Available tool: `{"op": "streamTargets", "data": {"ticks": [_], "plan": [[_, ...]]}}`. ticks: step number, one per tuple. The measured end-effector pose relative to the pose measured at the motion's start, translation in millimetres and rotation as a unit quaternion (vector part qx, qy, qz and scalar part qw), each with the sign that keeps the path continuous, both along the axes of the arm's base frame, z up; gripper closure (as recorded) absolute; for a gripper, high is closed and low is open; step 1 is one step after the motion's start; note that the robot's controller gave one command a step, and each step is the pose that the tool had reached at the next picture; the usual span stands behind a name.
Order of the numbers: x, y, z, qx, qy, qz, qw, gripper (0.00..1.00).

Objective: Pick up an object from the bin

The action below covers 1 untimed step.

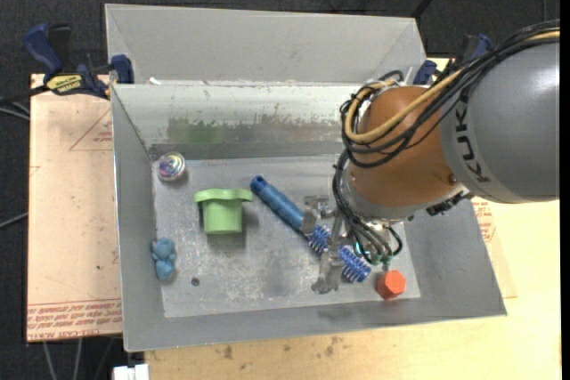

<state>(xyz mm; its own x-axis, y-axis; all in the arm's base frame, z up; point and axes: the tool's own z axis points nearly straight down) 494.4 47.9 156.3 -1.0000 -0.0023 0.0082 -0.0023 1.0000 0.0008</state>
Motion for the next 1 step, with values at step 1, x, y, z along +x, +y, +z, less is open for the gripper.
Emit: {"op": "streamTargets", "data": {"ticks": [1], "plan": [[30.9, -78.8, -78.5, -0.001, -0.0047, 0.027, 0.9996, 0.00]]}}
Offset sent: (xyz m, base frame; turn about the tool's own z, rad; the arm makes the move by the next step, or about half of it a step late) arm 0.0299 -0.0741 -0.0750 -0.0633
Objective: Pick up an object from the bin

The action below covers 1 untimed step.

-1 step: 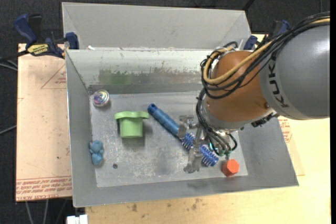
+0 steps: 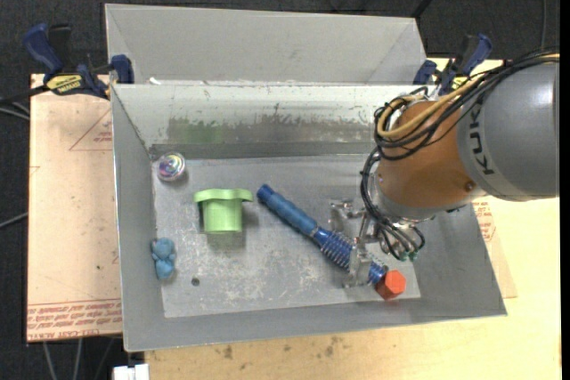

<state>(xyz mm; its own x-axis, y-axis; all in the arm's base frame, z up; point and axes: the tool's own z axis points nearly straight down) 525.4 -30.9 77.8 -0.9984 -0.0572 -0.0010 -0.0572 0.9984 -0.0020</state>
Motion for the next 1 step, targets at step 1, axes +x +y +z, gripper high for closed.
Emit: {"op": "streamTargets", "data": {"ticks": [1], "plan": [[-1.0, 5.1, 2.5, 0.002, 0.0007, 0.003, 1.0000, 1.00]]}}
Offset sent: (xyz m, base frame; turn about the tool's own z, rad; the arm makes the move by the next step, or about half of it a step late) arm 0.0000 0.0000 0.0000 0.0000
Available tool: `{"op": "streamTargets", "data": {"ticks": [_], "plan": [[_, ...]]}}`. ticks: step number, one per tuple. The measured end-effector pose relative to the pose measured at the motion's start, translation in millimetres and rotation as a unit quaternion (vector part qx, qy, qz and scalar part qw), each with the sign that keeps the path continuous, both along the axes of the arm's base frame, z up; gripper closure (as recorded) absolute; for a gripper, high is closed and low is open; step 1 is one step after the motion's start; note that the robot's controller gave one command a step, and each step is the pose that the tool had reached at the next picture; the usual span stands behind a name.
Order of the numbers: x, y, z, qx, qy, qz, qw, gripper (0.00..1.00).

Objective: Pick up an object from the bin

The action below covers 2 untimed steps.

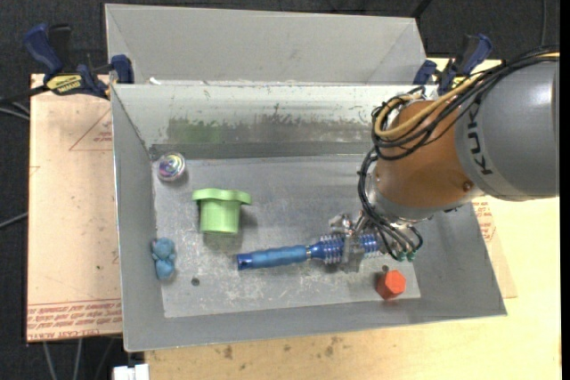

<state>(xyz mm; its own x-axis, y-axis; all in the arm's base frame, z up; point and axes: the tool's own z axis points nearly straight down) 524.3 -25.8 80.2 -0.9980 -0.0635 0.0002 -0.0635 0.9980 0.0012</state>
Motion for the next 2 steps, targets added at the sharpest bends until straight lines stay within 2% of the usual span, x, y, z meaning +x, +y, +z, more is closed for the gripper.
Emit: {"op": "streamTargets", "data": {"ticks": [1, 2], "plan": [[-24.6, 5, 85, -0.001, -0.0035, 0.020, 0.9998, 1.00], [-28.4, 23, 202, 0.000, -0.0054, 0.020, 0.9998, 1.00]]}}
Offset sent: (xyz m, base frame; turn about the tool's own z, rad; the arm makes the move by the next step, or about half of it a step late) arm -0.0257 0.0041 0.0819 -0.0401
